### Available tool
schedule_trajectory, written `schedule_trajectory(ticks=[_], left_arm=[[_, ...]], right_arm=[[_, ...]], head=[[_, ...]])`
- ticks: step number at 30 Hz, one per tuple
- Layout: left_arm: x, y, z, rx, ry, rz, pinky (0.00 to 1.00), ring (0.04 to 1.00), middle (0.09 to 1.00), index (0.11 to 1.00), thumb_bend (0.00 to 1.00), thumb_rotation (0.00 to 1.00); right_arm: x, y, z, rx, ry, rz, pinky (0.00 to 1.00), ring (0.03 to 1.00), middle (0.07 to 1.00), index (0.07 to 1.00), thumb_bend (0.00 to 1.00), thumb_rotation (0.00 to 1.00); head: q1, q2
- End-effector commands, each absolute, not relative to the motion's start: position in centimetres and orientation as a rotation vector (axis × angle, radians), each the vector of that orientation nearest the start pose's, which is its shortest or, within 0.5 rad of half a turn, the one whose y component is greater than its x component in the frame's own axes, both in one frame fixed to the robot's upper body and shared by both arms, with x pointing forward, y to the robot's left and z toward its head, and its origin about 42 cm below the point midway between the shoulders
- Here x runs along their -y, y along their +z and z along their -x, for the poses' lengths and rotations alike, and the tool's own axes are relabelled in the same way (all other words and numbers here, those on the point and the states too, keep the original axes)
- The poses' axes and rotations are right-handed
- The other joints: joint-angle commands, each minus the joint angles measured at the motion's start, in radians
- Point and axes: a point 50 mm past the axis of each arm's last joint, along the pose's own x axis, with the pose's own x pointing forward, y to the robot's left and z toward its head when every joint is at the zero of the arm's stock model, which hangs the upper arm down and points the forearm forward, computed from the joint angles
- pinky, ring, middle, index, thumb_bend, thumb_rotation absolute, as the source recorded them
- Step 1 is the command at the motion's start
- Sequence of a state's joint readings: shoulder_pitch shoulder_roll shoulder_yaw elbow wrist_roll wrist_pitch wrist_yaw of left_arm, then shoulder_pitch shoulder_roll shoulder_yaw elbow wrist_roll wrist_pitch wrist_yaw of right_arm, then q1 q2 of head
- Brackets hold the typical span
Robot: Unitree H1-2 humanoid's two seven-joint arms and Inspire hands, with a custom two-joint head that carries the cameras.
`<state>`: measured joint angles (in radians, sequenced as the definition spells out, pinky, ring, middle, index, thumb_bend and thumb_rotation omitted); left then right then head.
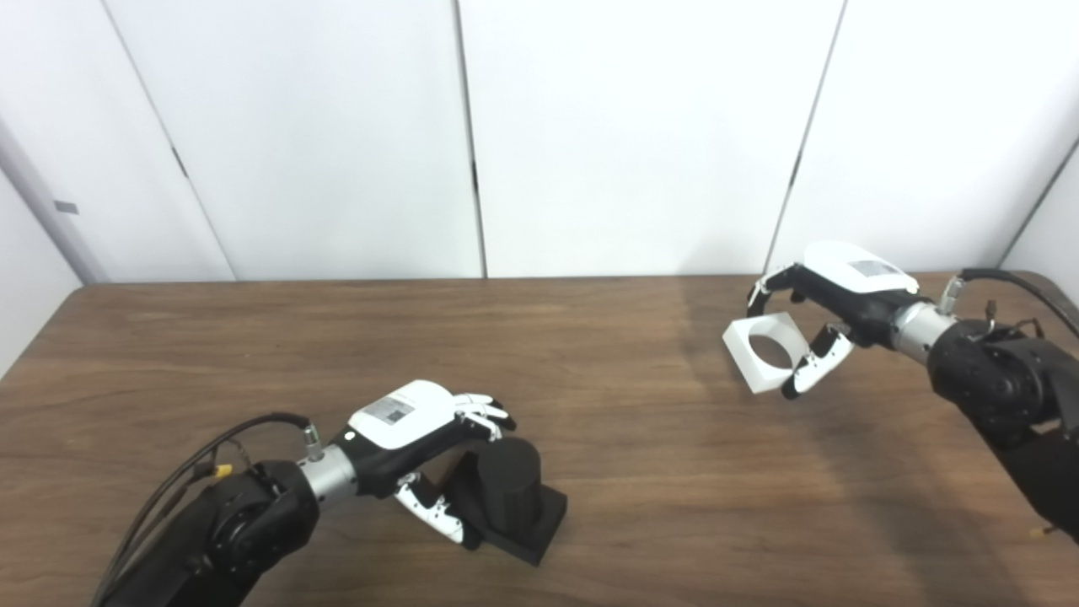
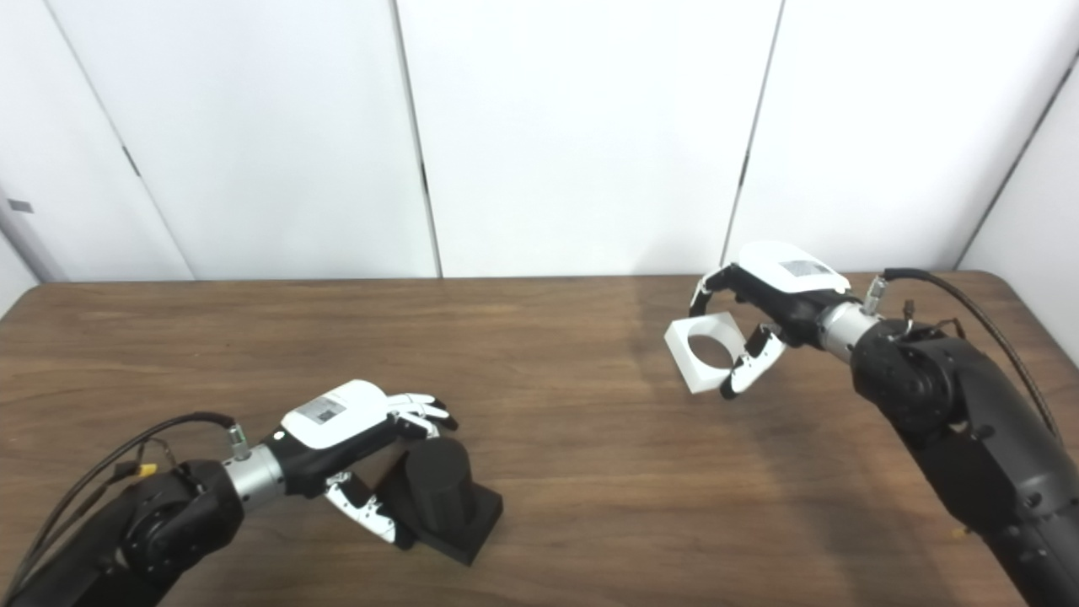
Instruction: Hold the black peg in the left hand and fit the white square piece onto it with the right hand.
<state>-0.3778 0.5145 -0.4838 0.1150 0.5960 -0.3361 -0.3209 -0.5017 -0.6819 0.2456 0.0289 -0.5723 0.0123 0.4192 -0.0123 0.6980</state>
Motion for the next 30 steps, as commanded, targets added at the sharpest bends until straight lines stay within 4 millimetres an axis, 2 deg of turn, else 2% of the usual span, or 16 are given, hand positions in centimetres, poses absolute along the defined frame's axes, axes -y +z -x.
schedule_trajectory(ticks=[1,11,17,24,30], left_arm=[[-21.6,13.7,-35.7,0.3,-0.939,-1.286,0.77,0.9,0.846,0.489,0.52,0.06],[-21.2,13.5,-36.0,0.293,-0.934,-1.288,0.76,0.898,0.853,0.489,0.52,0.07],[-21.1,13.4,-36.0,0.298,-0.931,-1.285,0.75,0.9,0.854,0.49,0.52,0.07],[-20.9,13.4,-36.0,0.298,-0.935,-1.286,0.74,0.903,0.857,0.49,0.52,0.07],[-20.6,13.4,-36.1,0.298,-0.935,-1.281,0.74,0.901,0.859,0.489,0.52,0.07]], right_arm=[[31.4,30.7,-41.5,0.292,0.379,1.375,0.68,0.804,0.762,0.478,0.52,0.13],[27.4,31.5,-40.8,0.408,0.483,1.339,0.67,0.782,0.749,0.477,0.52,0.13],[24.8,31.4,-40.3,0.441,0.553,1.323,0.67,0.785,0.75,0.477,0.52,0.13],[21.5,31.2,-39.1,0.513,0.642,1.27,0.68,0.787,0.755,0.477,0.52,0.13],[19.0,32.0,-38.1,0.578,0.694,1.24,0.67,0.794,0.753,0.476,0.52,0.13]], head=[[0.0,0.003],[0.016,0.002],[0.022,0.003],[0.027,0.009],[0.034,0.011]])
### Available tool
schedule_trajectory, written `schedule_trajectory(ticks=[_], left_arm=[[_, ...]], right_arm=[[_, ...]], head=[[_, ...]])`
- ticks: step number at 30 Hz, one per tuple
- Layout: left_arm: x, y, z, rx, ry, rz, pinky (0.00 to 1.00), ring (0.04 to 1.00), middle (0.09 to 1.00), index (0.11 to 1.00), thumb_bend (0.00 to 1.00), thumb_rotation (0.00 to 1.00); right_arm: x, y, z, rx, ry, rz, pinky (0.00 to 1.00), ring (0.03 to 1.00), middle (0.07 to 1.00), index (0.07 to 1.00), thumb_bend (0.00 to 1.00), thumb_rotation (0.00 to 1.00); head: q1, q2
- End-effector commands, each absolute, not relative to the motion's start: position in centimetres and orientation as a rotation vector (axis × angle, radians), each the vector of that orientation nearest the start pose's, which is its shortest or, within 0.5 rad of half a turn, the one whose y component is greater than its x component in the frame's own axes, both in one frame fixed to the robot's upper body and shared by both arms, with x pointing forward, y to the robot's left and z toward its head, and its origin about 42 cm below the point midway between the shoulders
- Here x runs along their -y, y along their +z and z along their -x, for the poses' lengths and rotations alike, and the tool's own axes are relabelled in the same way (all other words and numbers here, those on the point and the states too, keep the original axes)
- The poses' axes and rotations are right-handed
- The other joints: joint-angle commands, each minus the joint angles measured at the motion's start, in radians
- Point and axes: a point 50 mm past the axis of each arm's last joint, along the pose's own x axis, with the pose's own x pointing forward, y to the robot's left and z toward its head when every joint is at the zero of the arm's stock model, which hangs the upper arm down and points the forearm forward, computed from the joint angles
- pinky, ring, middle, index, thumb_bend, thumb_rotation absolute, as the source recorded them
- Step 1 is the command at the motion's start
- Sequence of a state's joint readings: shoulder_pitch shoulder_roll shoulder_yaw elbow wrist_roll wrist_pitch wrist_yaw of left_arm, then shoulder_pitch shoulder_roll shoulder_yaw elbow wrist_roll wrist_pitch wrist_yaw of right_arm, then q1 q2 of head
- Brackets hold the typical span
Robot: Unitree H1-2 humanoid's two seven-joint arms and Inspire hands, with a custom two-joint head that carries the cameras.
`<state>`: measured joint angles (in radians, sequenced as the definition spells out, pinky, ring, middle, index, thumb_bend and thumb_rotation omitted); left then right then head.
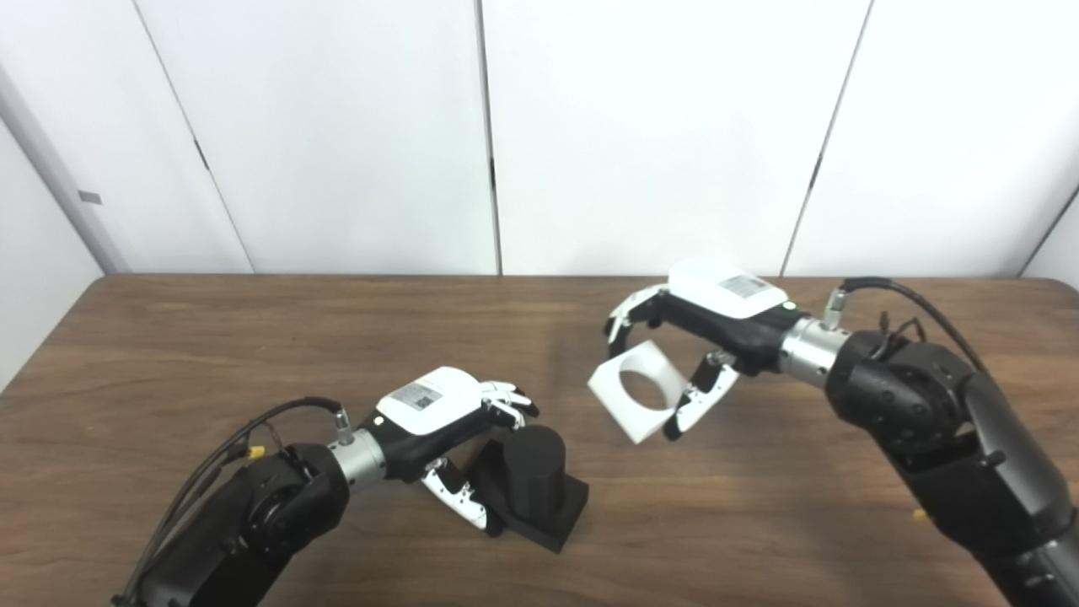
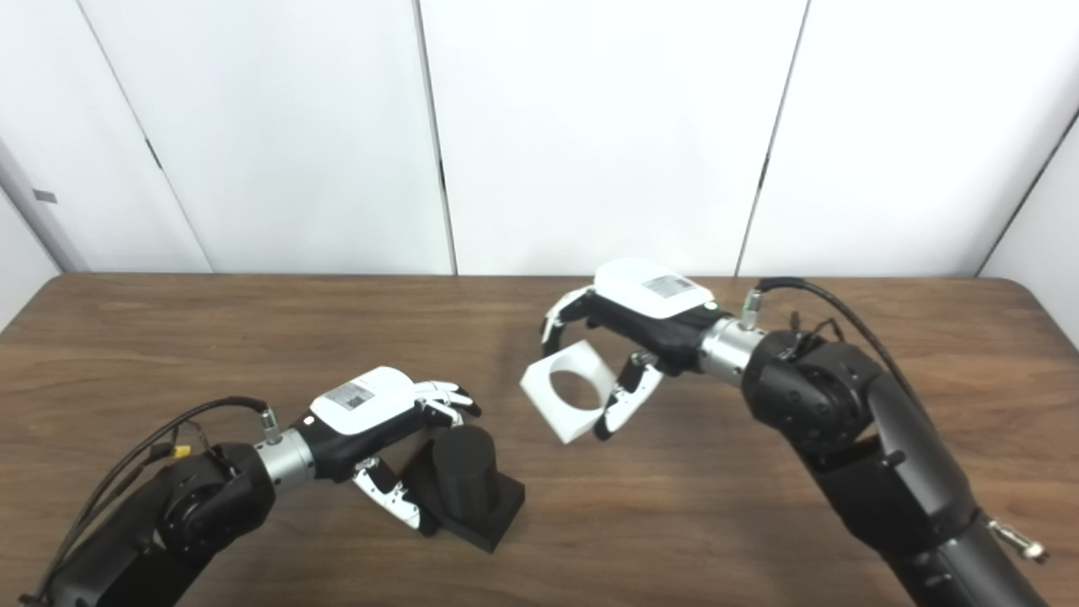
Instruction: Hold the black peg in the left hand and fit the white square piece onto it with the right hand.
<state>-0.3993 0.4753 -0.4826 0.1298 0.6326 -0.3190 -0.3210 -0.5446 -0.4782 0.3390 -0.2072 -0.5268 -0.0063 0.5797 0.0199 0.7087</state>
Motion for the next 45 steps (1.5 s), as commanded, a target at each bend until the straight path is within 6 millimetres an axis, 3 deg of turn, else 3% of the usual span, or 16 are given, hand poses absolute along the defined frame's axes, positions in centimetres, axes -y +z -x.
schedule_trajectory(ticks=[1,20,32,45], left_arm=[[-20.5,13.4,-36.2,0.299,-0.934,-1.281,0.74,0.901,0.859,0.489,0.52,0.07],[-19.9,13.7,-36.6,0.316,-0.937,-1.295,0.73,0.899,0.852,0.489,0.52,0.07],[-19.5,13.8,-36.6,0.306,-0.933,-1.291,0.73,0.9,0.858,0.489,0.52,0.07],[-19.5,13.9,-36.3,0.309,-0.93,-1.289,0.73,0.893,0.862,0.49,0.52,0.07]], right_arm=[[18.7,32.2,-37.9,0.584,0.701,1.237,0.68,0.797,0.754,0.476,0.52,0.13],[14.3,33.6,-36.5,0.676,0.812,1.204,0.68,0.795,0.754,0.476,0.52,0.13],[13.0,33.0,-36.3,0.684,0.847,1.197,0.67,0.784,0.76,0.477,0.52,0.14],[12.5,31.1,-36.9,0.664,0.872,1.188,0.66,0.776,0.752,0.477,0.52,0.14]], head=[[0.004,0.001],[0.036,0.007],[0.049,0.013],[0.062,0.016]])
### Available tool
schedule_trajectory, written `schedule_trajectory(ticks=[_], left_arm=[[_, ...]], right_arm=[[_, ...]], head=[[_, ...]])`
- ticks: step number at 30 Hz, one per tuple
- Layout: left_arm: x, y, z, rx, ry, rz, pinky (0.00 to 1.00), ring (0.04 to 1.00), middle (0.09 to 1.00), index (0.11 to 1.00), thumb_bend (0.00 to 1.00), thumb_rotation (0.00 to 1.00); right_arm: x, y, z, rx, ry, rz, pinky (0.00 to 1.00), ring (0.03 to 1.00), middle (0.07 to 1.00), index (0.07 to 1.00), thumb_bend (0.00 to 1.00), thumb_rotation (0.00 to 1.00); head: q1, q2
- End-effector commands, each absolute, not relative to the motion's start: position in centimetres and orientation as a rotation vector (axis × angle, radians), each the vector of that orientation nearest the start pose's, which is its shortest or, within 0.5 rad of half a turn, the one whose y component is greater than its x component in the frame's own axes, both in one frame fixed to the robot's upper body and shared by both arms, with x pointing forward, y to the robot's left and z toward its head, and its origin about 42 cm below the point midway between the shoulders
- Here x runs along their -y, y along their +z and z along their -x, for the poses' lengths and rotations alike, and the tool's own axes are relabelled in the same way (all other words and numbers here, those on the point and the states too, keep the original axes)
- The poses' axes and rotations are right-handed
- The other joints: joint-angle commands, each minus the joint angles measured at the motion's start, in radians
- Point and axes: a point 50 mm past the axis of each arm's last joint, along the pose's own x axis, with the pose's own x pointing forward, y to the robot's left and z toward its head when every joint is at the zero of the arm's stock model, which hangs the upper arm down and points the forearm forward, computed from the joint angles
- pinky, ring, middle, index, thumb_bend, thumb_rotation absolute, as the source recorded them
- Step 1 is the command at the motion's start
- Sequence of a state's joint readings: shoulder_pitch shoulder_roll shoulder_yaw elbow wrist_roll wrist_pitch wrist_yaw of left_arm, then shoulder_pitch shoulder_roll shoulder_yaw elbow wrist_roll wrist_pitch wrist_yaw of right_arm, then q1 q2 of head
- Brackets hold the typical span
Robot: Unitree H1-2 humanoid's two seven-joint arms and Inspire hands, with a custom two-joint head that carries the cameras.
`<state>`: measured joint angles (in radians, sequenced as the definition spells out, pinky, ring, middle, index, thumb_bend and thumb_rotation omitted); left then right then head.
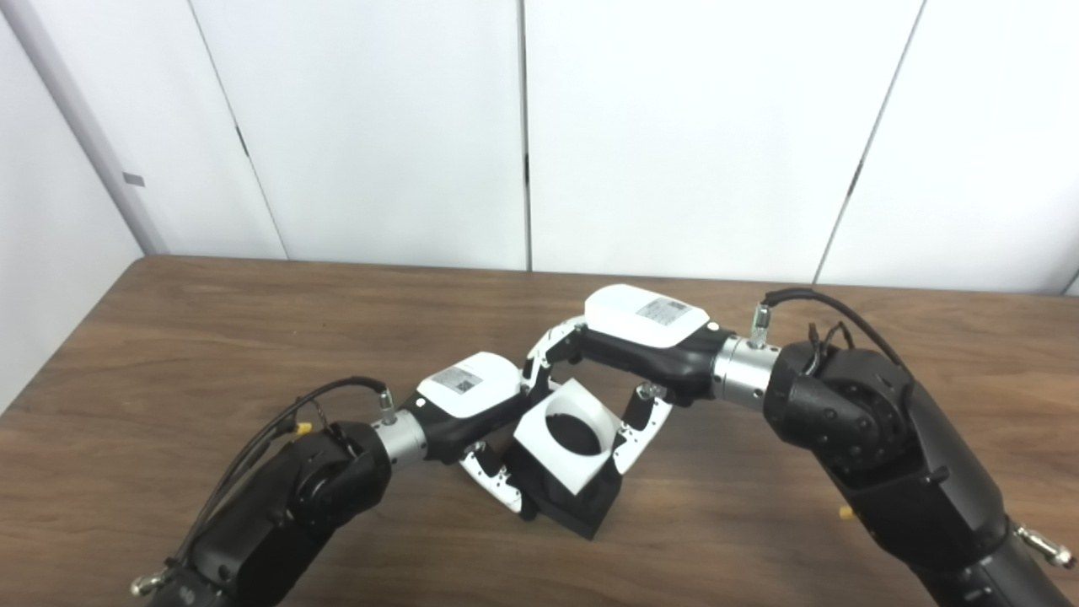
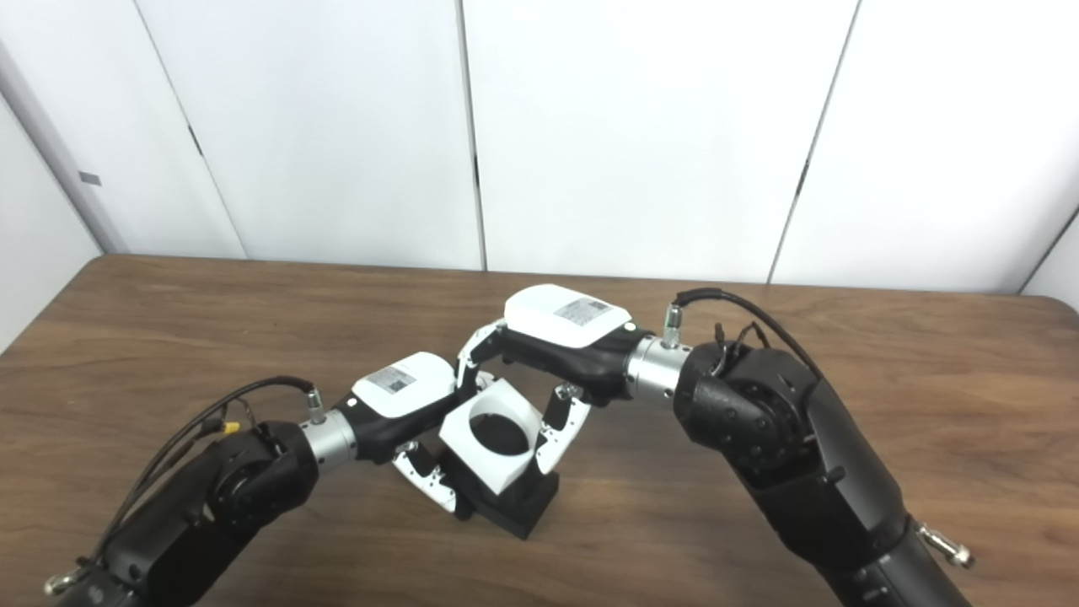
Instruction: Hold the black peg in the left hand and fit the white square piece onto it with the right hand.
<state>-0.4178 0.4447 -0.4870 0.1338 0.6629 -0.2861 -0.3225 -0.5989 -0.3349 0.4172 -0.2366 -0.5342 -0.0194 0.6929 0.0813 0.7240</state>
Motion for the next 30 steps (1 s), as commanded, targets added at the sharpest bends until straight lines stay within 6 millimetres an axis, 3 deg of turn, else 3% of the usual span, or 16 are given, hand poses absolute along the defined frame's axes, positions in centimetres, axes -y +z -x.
schedule_trajectory(ticks=[1,30], left_arm=[[-19.5,13.9,-36.3,0.309,-0.929,-1.289,0.73,0.895,0.862,0.49,0.52,0.07],[-19.1,14.3,-35.9,0.314,-0.934,-1.275,0.73,0.886,0.863,0.49,0.52,0.07]], right_arm=[[12.5,31.0,-37.0,0.662,0.873,1.188,0.67,0.776,0.752,0.477,0.52,0.14],[12.9,27.9,-38.7,0.578,0.878,1.19,0.66,0.77,0.743,0.478,0.52,0.13]], head=[[0.001,0.001],[0.007,0.017]])
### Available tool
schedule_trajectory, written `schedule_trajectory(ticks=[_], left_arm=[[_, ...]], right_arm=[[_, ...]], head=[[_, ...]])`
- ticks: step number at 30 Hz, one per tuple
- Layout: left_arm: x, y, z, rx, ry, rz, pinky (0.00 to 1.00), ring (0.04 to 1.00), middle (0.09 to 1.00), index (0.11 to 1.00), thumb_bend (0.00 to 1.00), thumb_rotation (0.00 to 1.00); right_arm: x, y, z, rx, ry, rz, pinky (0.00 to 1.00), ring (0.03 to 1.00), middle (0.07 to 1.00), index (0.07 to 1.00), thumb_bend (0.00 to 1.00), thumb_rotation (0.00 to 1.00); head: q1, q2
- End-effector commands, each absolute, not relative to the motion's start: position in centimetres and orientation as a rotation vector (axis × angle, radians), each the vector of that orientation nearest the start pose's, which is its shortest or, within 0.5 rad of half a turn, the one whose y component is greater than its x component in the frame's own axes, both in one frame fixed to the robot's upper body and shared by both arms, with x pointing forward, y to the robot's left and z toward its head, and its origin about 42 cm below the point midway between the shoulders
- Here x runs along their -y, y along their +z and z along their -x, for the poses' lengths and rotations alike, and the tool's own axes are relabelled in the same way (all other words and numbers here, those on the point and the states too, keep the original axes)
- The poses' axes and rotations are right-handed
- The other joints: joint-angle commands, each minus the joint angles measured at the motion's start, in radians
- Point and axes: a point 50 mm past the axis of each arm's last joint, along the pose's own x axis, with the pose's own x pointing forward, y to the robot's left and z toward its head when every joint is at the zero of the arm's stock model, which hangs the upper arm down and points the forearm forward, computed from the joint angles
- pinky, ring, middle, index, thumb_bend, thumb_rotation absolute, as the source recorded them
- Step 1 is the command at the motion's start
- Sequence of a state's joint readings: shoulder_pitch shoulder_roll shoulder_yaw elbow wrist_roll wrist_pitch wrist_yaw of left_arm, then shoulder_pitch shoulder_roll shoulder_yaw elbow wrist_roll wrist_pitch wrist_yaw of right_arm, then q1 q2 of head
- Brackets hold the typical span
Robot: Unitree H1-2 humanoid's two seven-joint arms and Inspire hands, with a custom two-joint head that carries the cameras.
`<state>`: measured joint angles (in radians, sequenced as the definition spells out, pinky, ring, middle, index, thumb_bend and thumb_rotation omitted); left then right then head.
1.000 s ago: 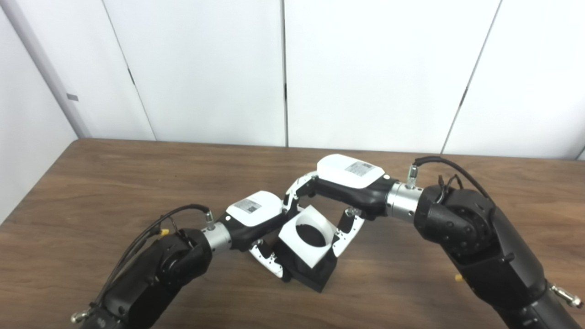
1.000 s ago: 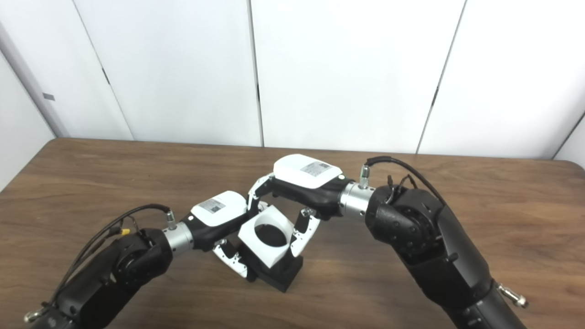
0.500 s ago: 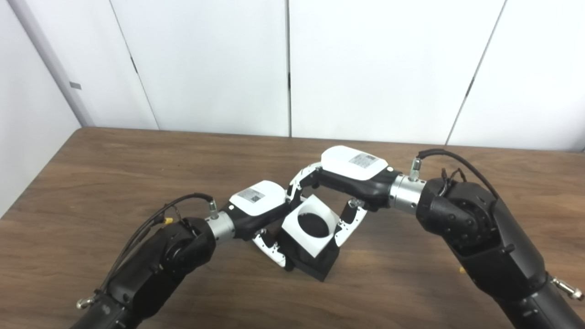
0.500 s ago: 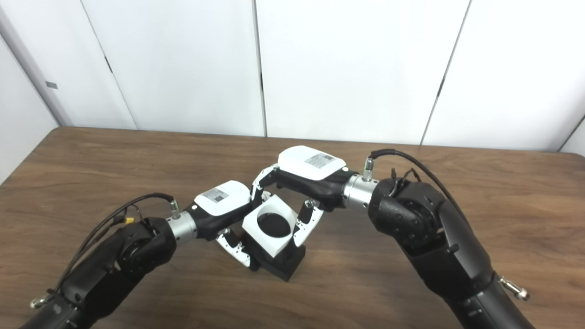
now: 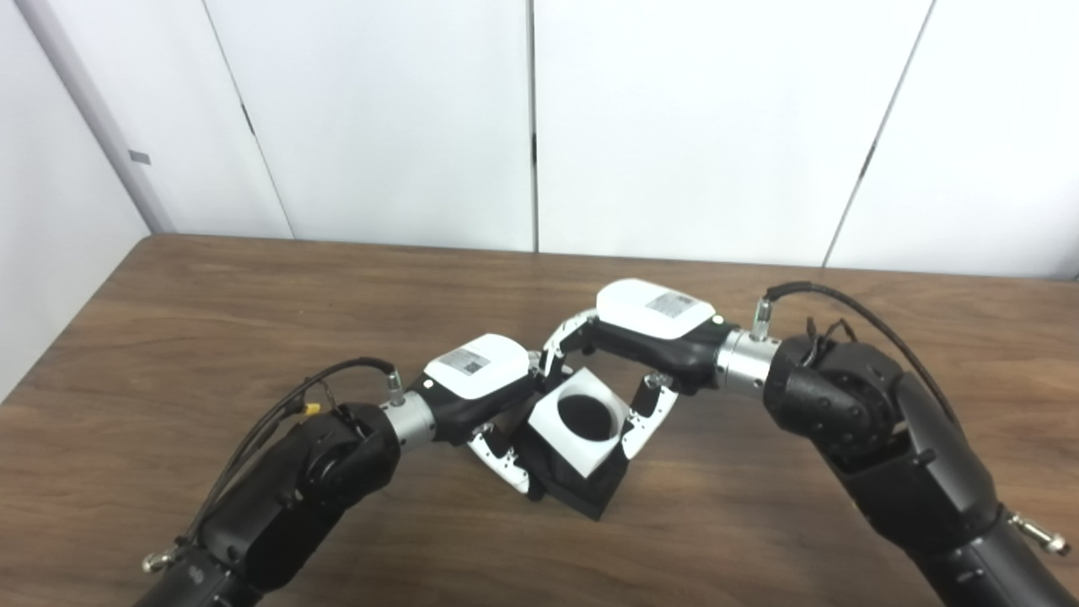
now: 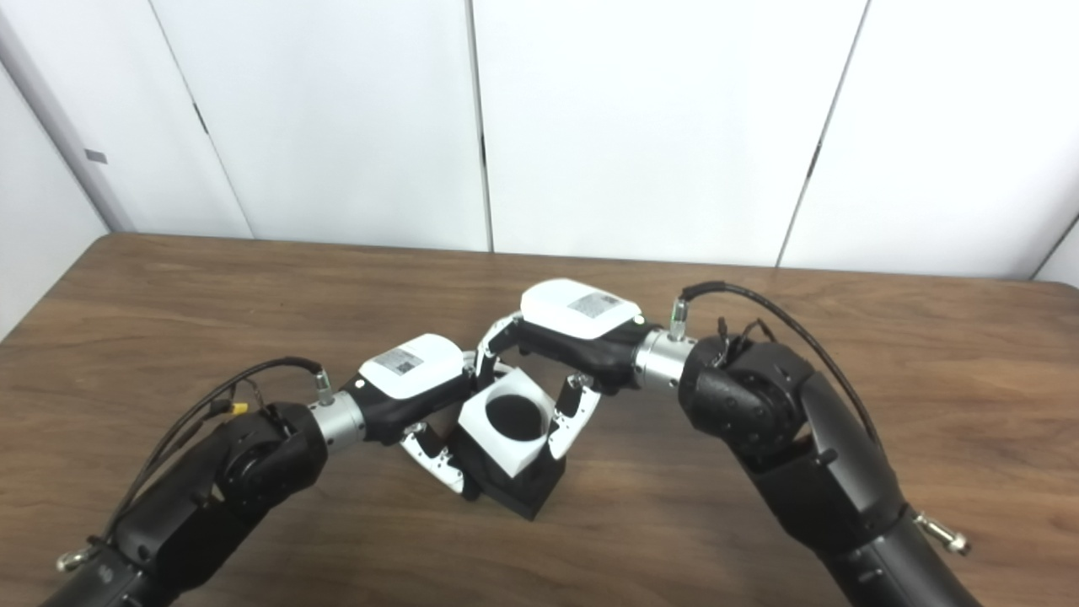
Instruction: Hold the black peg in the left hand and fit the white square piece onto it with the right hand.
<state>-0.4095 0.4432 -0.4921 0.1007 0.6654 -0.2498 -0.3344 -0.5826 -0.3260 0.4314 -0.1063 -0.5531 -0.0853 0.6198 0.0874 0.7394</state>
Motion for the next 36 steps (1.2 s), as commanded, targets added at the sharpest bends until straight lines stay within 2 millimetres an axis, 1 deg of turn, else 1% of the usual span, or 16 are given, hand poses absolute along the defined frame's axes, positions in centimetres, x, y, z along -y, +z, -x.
schedule_trajectory(ticks=[1,12,22,28,32,36], left_arm=[[-19.1,14.3,-35.9,0.315,-0.934,-1.275,0.74,0.886,0.863,0.49,0.52,0.07],[-18.9,14.3,-35.8,0.322,-0.936,-1.275,0.74,0.89,0.862,0.49,0.52,0.07],[-18.8,14.2,-35.9,0.322,-0.936,-1.273,0.75,0.891,0.865,0.489,0.52,0.07],[-18.6,14.4,-35.9,0.315,-0.947,-1.304,0.75,0.89,0.873,0.491,0.52,0.07],[-18.6,14.4,-35.9,0.315,-0.945,-1.309,0.74,0.876,0.863,0.491,0.52,0.07],[-18.5,14.5,-36.0,0.318,-0.947,-1.308,0.74,0.88,0.852,0.491,0.52,0.07]], right_arm=[[12.9,27.8,-38.8,0.573,0.878,1.191,0.66,0.771,0.743,0.478,0.52,0.13],[13.0,26.2,-39.3,0.524,0.885,1.187,0.65,0.771,0.745,0.478,0.52,0.13],[12.0,25.3,-38.6,0.518,0.906,1.155,0.66,0.773,0.744,0.478,0.52,0.13],[10.6,26.0,-37.8,0.539,0.939,1.132,0.68,0.795,0.748,0.478,0.52,0.13],[10.0,26.9,-37.3,0.557,0.965,1.16,0.68,0.805,0.747,0.479,0.52,0.13],[9.6,27.5,-36.8,0.555,1.007,1.201,0.69,0.808,0.749,0.477,0.52,0.13]], head=[[0.002,0.002],[0.002,0.007],[0.001,0.011],[0.001,0.012],[-0.001,0.017],[-0.001,0.016]])
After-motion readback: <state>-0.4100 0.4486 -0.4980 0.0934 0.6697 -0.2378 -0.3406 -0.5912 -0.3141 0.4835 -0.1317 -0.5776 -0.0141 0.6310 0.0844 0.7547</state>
